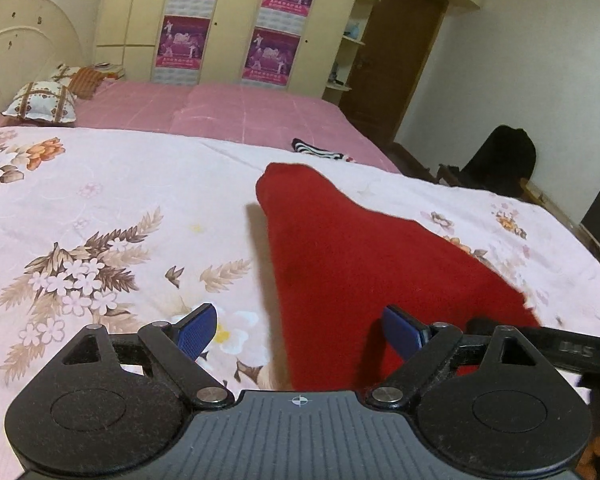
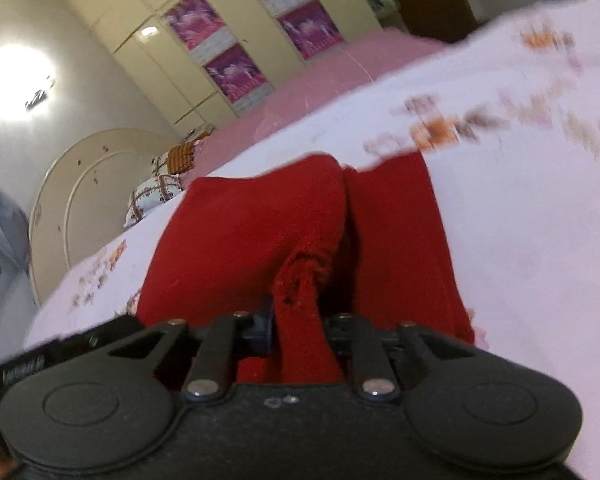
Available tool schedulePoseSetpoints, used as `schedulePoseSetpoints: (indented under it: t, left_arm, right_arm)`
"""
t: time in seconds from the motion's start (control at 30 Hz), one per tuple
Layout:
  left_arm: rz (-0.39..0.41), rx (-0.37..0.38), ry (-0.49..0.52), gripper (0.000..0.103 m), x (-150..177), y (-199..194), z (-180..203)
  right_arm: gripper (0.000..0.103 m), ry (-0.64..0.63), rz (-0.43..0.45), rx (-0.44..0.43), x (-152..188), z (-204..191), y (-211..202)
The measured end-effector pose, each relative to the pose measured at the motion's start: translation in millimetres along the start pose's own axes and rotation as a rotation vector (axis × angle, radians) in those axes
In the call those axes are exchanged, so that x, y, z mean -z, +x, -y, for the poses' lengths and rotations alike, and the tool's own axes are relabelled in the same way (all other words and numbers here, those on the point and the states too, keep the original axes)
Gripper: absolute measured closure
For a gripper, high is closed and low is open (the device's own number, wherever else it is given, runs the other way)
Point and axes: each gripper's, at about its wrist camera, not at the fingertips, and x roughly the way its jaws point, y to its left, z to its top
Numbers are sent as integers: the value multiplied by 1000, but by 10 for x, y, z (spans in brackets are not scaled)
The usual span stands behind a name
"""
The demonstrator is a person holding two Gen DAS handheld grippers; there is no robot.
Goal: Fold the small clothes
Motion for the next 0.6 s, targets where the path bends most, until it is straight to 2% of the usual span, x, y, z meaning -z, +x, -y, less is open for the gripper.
schedulePoseSetpoints:
  t: [0.07, 0.17, 0.27, 0.33, 0.4, 0.47, 0.6]
  left_arm:
    - [5, 10, 0, 14, -13, 1, 33]
    - [5, 39, 12, 14, -16, -7, 132]
    - [-14, 51, 33, 14, 39, 53, 261]
    - [-69, 37, 64, 14, 129, 193, 353]
    - [-126, 26, 86, 14, 225, 329, 401]
    - [-141, 25, 97, 14, 264, 362, 412]
    - [-127, 29, 78, 14, 177, 238, 388]
  right_arm:
    - [88, -27, 54, 2, -33, -43, -162]
    - [88, -52, 84, 18, -81, -10, -394]
    - [88, -52, 73, 73, -15, 139, -479]
    - [87, -26, 12, 97, 73, 276, -359]
    - [82, -70, -11, 152, 180, 289, -257]
    - [78, -58, -38, 144, 192, 297, -256]
    - [71, -73, 18, 178, 136, 252, -510]
